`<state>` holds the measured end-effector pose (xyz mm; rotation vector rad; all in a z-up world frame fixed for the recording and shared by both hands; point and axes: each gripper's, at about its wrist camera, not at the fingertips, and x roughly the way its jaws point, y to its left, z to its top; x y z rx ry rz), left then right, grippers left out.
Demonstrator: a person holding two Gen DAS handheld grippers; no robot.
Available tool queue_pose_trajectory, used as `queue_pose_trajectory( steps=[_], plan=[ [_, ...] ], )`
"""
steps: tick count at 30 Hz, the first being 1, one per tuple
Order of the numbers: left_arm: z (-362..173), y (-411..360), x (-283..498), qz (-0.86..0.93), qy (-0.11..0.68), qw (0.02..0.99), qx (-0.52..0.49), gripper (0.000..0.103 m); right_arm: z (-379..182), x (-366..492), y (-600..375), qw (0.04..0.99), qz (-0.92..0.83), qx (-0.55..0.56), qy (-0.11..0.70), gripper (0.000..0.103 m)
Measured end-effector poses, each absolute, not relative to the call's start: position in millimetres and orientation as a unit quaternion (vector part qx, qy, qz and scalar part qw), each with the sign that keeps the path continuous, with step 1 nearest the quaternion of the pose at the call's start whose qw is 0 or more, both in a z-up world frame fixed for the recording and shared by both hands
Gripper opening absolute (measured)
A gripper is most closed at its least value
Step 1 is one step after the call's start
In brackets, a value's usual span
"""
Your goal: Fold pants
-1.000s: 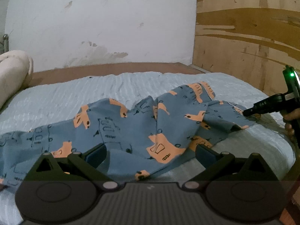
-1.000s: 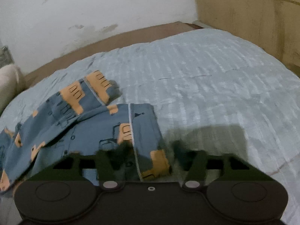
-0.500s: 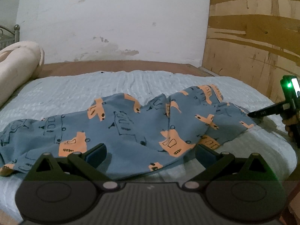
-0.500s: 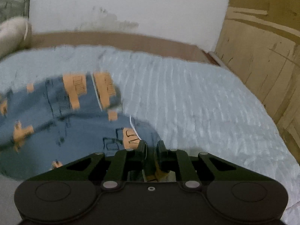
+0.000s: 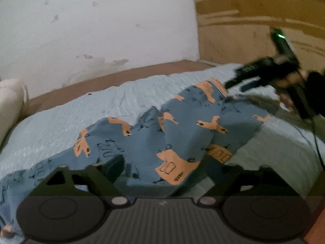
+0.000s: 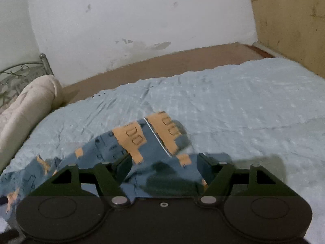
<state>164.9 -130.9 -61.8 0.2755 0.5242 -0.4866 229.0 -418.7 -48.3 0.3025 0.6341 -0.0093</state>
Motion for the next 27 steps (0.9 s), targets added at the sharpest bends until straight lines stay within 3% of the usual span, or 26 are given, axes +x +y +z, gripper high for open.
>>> queue_pose_trajectory(
  steps=[3,8,10,11,12,13,27],
  plan=[
    [-65,-138,166,-0.245,0.262,0.921,0.155,0.068,-59,257,-428,0.927,-0.006,0.177,0.330,0.065],
    [-77,-146,172,-0.250,0.296,0.905,0.176,0.023,-80,288,-442,0.899,-0.017,0.247,0.361,0.057],
    [-78,-146,173,-0.250,0.298,0.905,0.169,0.010,-84,293,-446,0.895,-0.019,0.270,0.354,0.040],
    [-77,-146,173,-0.246,0.298,0.907,0.166,0.003,-84,293,-448,0.893,-0.017,0.281,0.351,0.026],
    [-77,-144,174,-0.243,0.299,0.909,0.162,0.002,-83,295,-448,0.892,-0.016,0.288,0.349,0.008],
    [-75,-140,176,-0.242,0.301,0.910,0.152,0.001,-82,295,-447,0.893,-0.015,0.288,0.346,0.006],
    [-45,-127,169,-0.253,0.275,0.923,0.097,0.000,-18,257,-452,0.927,-0.010,0.256,0.273,0.004]
  ],
)
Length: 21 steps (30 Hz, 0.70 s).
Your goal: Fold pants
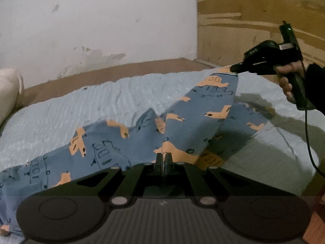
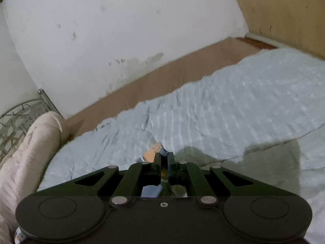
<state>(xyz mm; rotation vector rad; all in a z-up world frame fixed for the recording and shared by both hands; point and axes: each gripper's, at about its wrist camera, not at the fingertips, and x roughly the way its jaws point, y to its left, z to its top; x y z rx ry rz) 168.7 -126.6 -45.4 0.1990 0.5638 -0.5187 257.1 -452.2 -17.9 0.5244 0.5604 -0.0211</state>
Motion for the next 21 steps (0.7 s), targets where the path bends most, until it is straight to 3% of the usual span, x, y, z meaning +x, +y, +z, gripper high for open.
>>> queue_pose_trajectory(
  steps=[6,14,19,21],
  plan=[
    [-51,-132,161,-0.266,0.277,0.915,0.120,0.000,1,186,-465,0.936,-0.042,0.247,0.245,0.004],
    [-69,-141,160,-0.259,0.302,0.906,0.142,0.000,-60,139,-469,0.915,-0.101,0.236,0.311,0.004],
    [-71,-138,160,-0.258,0.304,0.907,0.139,0.000,-63,134,-459,0.918,-0.107,0.219,0.312,0.004],
    [-71,-138,160,-0.257,0.306,0.906,0.139,0.000,-60,135,-455,0.922,-0.105,0.196,0.318,0.012]
  ],
)
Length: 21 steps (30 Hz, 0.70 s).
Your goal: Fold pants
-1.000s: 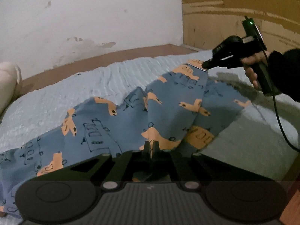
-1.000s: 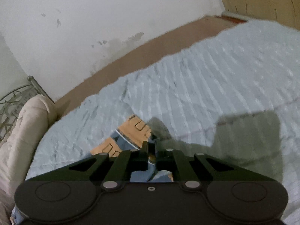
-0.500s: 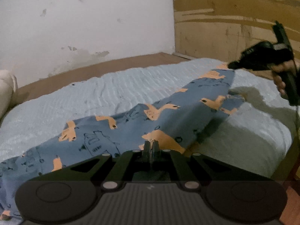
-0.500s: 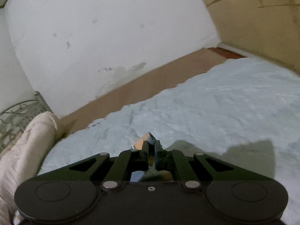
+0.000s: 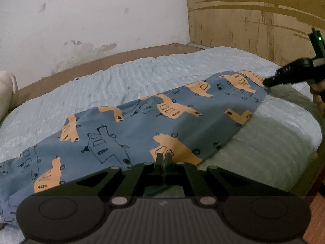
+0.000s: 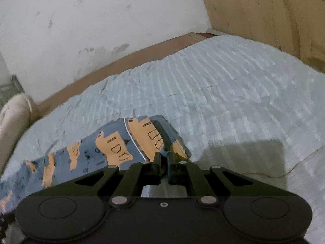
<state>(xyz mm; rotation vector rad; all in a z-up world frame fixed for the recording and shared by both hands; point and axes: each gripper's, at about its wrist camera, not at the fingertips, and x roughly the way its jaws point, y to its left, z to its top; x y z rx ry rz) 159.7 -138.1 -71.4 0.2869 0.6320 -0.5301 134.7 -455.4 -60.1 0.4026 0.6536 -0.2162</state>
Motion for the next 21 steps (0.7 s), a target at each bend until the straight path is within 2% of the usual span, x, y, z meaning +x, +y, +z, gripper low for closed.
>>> queue_pose_trajectory(
  steps=[5,8,10,12,14,21],
  plan=[
    [-73,-137,160,-0.255,0.308,0.907,0.133,0.000,-44,150,-460,0.932,-0.099,0.168,0.306,0.041],
    [-73,-137,161,-0.252,0.308,0.908,0.130,0.000,-38,176,-461,0.932,-0.078,0.162,0.314,0.050],
    [-73,-138,160,-0.251,0.309,0.908,0.130,0.000,-40,197,-462,0.928,-0.061,0.164,0.330,0.050],
    [-73,-138,160,-0.251,0.308,0.909,0.128,0.000,-47,218,-461,0.918,-0.036,0.177,0.354,0.047],
    [-71,-136,160,-0.252,0.306,0.910,0.123,0.000,-53,232,-457,0.910,-0.030,0.170,0.377,0.010],
    [-71,-132,163,-0.253,0.310,0.910,0.106,0.001,-31,230,-432,0.942,-0.050,0.073,0.323,0.009]
  ],
)
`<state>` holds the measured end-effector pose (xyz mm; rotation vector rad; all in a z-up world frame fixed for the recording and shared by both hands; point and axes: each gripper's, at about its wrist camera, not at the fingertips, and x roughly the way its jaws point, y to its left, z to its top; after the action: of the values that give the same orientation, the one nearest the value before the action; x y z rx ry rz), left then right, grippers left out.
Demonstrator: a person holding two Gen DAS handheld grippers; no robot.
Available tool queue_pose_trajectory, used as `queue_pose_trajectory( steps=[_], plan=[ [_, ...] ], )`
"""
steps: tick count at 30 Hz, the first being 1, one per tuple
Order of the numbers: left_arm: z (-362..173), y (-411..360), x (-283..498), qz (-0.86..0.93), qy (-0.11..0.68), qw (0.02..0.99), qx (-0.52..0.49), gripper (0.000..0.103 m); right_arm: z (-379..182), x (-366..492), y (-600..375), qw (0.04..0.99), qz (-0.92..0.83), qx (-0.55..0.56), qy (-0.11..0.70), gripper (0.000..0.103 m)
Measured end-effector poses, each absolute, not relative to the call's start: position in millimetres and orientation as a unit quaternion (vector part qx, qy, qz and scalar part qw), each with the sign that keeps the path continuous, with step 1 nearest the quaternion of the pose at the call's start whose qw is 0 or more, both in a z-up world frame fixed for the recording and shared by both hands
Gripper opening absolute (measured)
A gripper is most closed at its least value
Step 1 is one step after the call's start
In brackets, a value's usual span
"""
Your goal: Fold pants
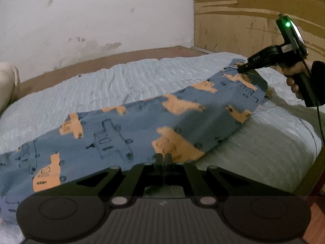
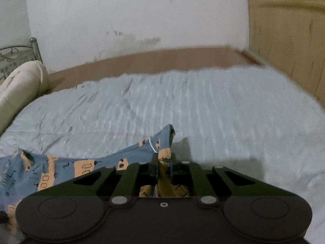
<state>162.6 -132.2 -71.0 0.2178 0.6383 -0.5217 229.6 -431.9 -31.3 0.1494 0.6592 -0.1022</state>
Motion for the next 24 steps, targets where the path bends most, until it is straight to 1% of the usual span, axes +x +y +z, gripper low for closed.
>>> queue_pose_trajectory(
  steps=[3,4,5,6,7,8,9,10,11,12,13,14,15,16,17,21,23,24],
  plan=[
    [-69,-124,164,-0.249,0.313,0.913,0.082,0.006,-33,231,-437,0.940,-0.073,0.056,0.327,0.009],
    [-67,-121,164,-0.247,0.314,0.914,0.076,0.011,-38,234,-442,0.937,-0.075,0.064,0.337,0.010],
    [-65,-118,164,-0.244,0.312,0.915,0.070,0.020,-42,235,-445,0.934,-0.079,0.066,0.343,0.012],
    [-63,-115,164,-0.239,0.310,0.918,0.064,0.027,-47,236,-447,0.931,-0.084,0.062,0.350,0.013],
    [-61,-111,163,-0.233,0.306,0.921,0.059,0.041,-52,238,-448,0.928,-0.088,0.057,0.358,0.016],
    [-58,-106,162,-0.225,0.301,0.925,0.055,0.049,-56,239,-448,0.926,-0.091,0.055,0.362,0.018],
    [-55,-101,162,-0.216,0.297,0.929,0.050,0.051,-60,239,-448,0.925,-0.095,0.053,0.364,0.021],
    [-52,-96,163,-0.207,0.295,0.932,0.046,0.054,-61,238,-448,0.925,-0.100,0.053,0.364,0.033],
    [-50,-91,163,-0.198,0.293,0.934,0.043,0.060,-62,237,-448,0.925,-0.109,0.050,0.361,0.048],
    [-49,-86,164,-0.186,0.290,0.938,0.041,0.064,-61,234,-447,0.926,-0.120,0.044,0.355,0.058],
    [-48,-81,164,-0.172,0.287,0.942,0.040,0.070,-59,228,-445,0.928,-0.127,0.037,0.349,0.060],
    [-48,-76,165,-0.155,0.284,0.945,0.041,0.075,-58,223,-441,0.930,-0.130,0.033,0.342,0.064],
    [-48,-71,165,-0.138,0.284,0.948,0.040,0.077,-55,215,-441,0.933,-0.127,0.031,0.335,0.067],
    [-48,-64,166,-0.122,0.287,0.949,0.036,0.080,-53,207,-437,0.936,-0.121,0.028,0.330,0.078],
    [-47,-58,166,-0.113,0.289,0.950,0.032,0.083,-54,200,-433,0.938,-0.114,0.023,0.327,0.085],
    [-38,-29,161,-0.075,0.278,0.958,0.023,0.091,-74,184,-422,0.927,-0.143,-0.052,0.343,0.092],
    [-33,-11,156,-0.051,0.268,0.962,0.022,0.095,-78,181,-432,0.920,-0.188,-0.048,0.341,0.101],
    [-30,-1,154,-0.038,0.263,0.964,0.021,0.095,-78,181,-438,0.917,-0.206,-0.039,0.339,0.102]
  ],
)
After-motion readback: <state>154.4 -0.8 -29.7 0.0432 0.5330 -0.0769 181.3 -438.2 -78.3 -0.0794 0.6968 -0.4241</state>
